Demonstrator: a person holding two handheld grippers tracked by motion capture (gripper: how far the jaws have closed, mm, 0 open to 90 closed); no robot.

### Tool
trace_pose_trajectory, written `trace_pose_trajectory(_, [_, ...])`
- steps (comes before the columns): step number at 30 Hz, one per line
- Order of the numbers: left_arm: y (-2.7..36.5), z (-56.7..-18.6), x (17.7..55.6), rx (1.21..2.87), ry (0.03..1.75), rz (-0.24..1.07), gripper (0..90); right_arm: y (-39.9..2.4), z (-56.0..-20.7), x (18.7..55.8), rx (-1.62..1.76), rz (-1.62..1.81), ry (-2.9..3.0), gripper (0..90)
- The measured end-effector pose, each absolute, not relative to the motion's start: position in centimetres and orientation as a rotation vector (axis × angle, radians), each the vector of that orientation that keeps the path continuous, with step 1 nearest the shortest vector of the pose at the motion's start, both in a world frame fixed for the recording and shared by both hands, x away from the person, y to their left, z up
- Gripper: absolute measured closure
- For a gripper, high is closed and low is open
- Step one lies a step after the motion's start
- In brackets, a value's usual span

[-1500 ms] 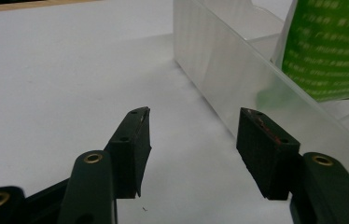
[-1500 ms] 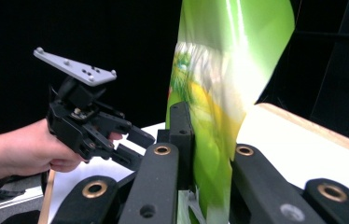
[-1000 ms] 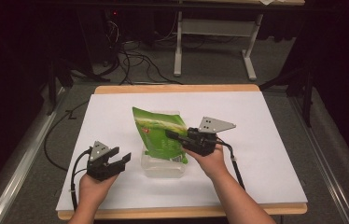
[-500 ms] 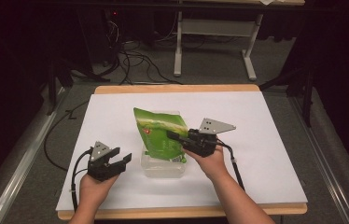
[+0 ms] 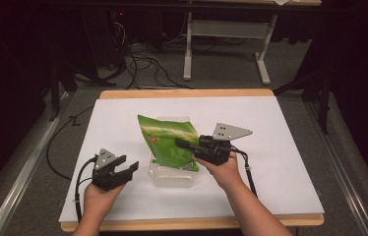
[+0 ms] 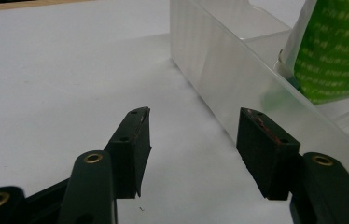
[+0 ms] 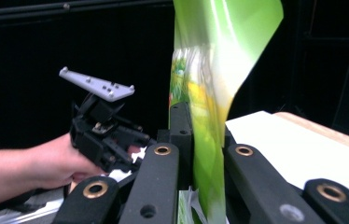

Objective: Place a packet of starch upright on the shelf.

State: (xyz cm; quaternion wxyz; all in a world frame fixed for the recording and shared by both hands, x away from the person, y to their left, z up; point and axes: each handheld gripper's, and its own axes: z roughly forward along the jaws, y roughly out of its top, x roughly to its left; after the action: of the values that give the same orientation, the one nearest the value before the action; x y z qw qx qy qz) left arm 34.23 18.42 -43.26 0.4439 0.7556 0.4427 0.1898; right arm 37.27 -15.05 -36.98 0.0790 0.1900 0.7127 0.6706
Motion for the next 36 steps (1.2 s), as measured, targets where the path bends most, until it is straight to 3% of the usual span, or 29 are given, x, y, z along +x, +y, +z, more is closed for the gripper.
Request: trace_pose_trajectory(36, [18.4,-43.2,34.2,1.869,1.096,0.469,44.9,-14.6,-41.6,37.9,0.716,1.882,2.163,86.4])
